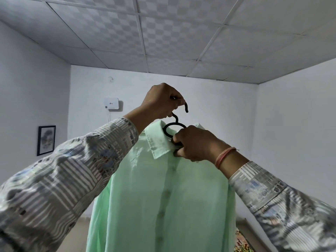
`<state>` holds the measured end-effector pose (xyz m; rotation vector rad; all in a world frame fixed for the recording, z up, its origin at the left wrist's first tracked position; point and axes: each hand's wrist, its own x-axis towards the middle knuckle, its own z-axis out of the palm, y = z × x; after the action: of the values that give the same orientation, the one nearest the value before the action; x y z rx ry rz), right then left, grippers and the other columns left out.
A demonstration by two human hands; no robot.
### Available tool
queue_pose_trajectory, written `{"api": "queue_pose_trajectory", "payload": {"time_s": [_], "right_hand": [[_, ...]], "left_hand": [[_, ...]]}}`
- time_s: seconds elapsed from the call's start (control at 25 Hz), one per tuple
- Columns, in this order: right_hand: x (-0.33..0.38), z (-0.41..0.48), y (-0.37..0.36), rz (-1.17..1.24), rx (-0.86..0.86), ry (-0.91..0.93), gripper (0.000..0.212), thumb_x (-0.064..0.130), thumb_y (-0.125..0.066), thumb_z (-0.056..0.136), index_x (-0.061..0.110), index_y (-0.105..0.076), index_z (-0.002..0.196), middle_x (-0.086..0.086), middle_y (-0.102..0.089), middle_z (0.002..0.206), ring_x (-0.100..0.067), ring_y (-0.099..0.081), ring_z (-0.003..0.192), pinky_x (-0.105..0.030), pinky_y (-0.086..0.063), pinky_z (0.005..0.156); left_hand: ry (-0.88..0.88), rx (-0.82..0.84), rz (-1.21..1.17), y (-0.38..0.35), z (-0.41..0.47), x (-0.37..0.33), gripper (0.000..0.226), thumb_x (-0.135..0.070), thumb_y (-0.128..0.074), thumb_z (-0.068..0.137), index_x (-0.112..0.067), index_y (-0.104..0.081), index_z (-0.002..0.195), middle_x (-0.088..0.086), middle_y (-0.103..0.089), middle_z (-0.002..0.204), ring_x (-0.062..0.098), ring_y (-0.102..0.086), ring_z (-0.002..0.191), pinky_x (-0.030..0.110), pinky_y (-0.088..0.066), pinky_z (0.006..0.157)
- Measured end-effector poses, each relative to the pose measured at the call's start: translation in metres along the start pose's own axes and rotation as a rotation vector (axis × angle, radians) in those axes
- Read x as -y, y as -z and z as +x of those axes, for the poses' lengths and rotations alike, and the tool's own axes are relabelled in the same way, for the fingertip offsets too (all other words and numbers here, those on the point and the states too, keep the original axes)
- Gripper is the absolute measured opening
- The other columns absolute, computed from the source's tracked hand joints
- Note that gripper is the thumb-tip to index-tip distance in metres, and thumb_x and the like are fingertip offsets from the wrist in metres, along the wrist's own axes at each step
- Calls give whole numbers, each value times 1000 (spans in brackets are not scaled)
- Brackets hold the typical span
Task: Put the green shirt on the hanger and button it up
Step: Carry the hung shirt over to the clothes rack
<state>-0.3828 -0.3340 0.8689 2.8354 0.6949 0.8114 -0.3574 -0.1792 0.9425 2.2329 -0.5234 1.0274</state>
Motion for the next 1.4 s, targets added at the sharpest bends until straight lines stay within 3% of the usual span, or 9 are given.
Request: {"api": "queue_pose_trajectory", "payload": {"time_s": [0.2, 0.36, 0.4, 0.52, 0.68, 0.84, 1.0, 1.16, 1.4], "right_hand": [[-5, -8, 9, 216, 133, 63, 17, 44, -78, 92, 29, -71, 95, 10, -73, 90, -16, -74, 69, -32, -54, 73], [-24, -11, 12, 337, -573, -106, 17, 42, -65, 94, 29, -76, 96, 7, -79, 99, -24, -72, 90, -35, -58, 77], [-33, -11, 13, 355, -644, -154, 14, 37, -67, 93, 29, -77, 99, 8, -79, 99, -23, -71, 88, -33, -57, 78], [-54, -16, 15, 549, -562, -238, 23, 29, -80, 88, 21, -78, 109, 7, -79, 101, -14, -66, 84, -29, -53, 84], [-41, -47, 11, 640, -765, -257, 7, 24, -78, 88, 19, -77, 84, 11, -74, 74, -5, -66, 68, -23, -53, 70], [-30, -80, -9, 699, -510, -422, 18, 39, -77, 88, 20, -76, 89, 1, -77, 71, -20, -74, 59, -41, -65, 64], [-39, -129, -28, 790, -359, -665, 22, 36, -78, 91, 14, -73, 94, -9, -78, 68, -25, -74, 48, -40, -63, 51], [-65, -195, -32, 909, -375, -843, 16, 31, -78, 93, 17, -76, 101, -12, -80, 78, -29, -77, 55, -35, -60, 47], [-121, -329, 9, 776, -551, -991, 17, 33, -80, 92, 16, -81, 93, -10, -81, 75, -30, -78, 58, -33, -56, 49]], "left_hand": [[-5, -15, 15, -2, -5, -8, 10, -26, -75, 98, -24, -84, 92, -4, -72, 70, 14, -70, 51, 18, -51, 46], [29, -15, -58, -1, -9, -14, 10, -23, -79, 95, -18, -84, 89, -7, -69, 60, 12, -68, 47, 31, -59, 51], [36, -16, -77, -1, -10, -15, 12, -24, -80, 94, -15, -84, 86, -7, -69, 56, 11, -67, 45, 31, -60, 51], [74, 21, -218, -6, -16, -21, 12, -21, -83, 90, -10, -83, 85, -2, -76, 64, 15, -66, 45, 33, -58, 50], [135, 116, -476, -24, -34, -33, 11, -9, -81, 90, -4, -78, 99, 8, -78, 74, 18, -61, 42, 26, -48, 43], [148, 217, -581, -61, -51, -45, 10, -7, -79, 90, -2, -79, 98, 9, -77, 77, 17, -61, 44, 25, -47, 44], [150, 368, -680, -109, -72, -67, 10, -7, -78, 90, -4, -79, 99, 9, -76, 77, 18, -59, 45, 26, -47, 45], [75, 499, -753, -151, -98, -123, 7, -8, -76, 91, -9, -80, 97, 6, -77, 77, 17, -57, 45, 28, -47, 49], [-55, 630, -767, -182, -146, -262, 13, -12, -76, 88, -20, -83, 95, -3, -83, 81, 14, -60, 50, 25, -48, 51]]}}
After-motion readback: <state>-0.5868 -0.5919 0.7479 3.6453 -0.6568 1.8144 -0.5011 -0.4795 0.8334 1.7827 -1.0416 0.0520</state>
